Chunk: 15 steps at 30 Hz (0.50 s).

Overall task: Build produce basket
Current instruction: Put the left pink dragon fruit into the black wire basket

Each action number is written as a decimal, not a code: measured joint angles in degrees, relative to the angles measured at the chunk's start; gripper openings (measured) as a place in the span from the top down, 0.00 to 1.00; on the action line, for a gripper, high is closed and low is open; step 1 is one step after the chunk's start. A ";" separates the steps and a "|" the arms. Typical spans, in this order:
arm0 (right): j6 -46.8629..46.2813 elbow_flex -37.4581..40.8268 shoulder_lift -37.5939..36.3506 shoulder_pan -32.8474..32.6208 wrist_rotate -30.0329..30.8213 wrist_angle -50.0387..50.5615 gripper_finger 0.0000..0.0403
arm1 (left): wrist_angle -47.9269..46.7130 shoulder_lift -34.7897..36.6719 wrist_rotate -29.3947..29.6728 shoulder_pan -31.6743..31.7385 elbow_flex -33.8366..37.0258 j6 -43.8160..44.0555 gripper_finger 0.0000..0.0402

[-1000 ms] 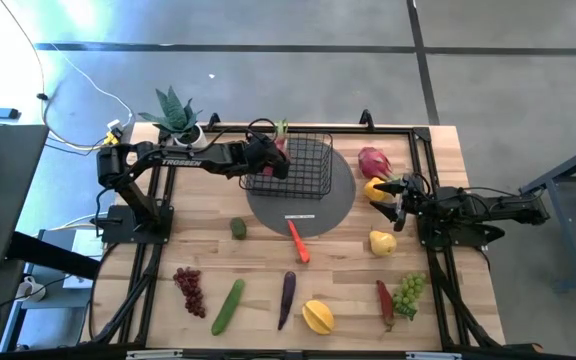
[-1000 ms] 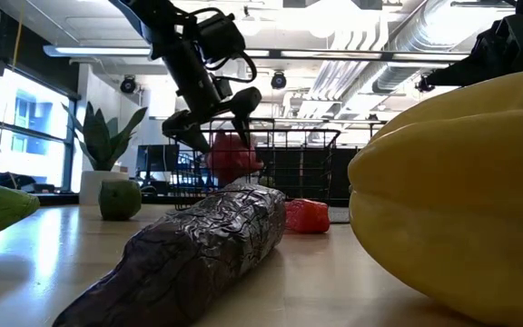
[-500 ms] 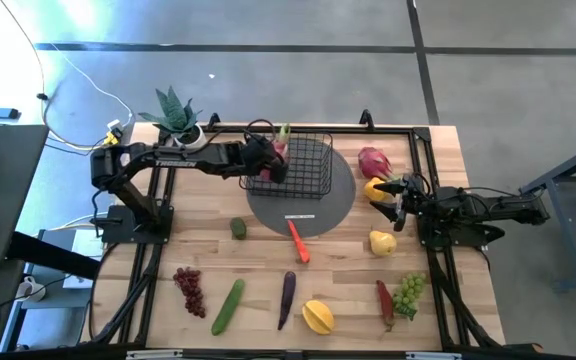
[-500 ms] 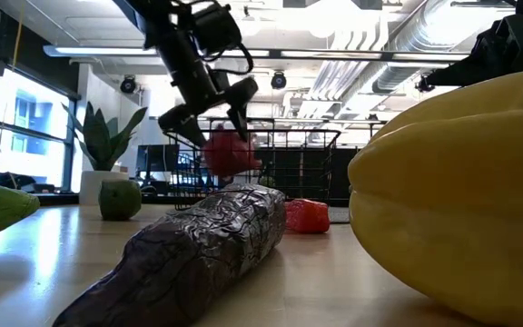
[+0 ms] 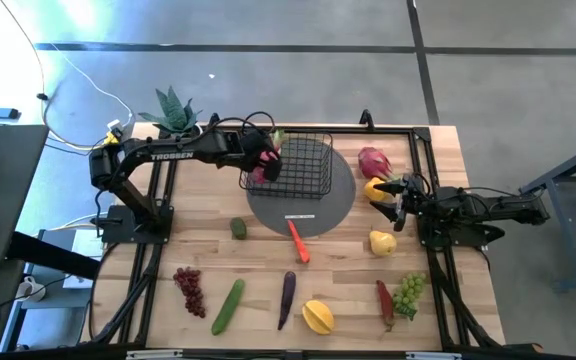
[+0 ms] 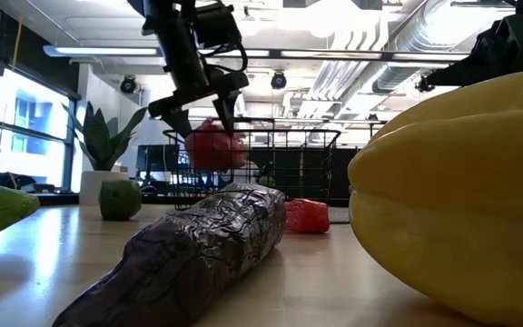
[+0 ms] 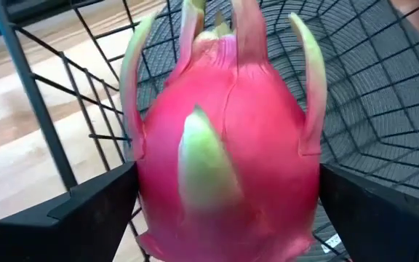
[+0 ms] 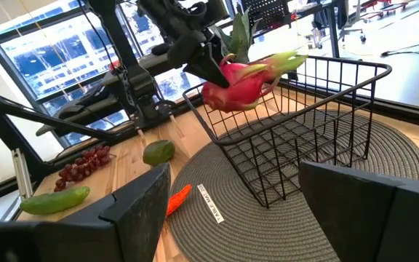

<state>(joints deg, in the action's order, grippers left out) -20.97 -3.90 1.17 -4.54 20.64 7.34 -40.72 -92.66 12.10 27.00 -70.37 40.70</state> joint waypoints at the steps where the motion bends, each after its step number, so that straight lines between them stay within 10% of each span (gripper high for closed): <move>1: 0.00 0.00 0.00 0.00 0.00 0.02 0.29 | 0.00 0.00 -0.02 0.03 0.00 0.47 0.00; 15: 0.00 0.00 0.00 -0.01 0.00 0.01 0.29 | -2.80 0.06 -2.36 0.05 -1.33 -1.22 0.00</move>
<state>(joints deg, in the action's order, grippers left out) -20.97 -3.90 1.17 -4.55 20.64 7.34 -43.52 -92.60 9.74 27.05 -71.70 39.48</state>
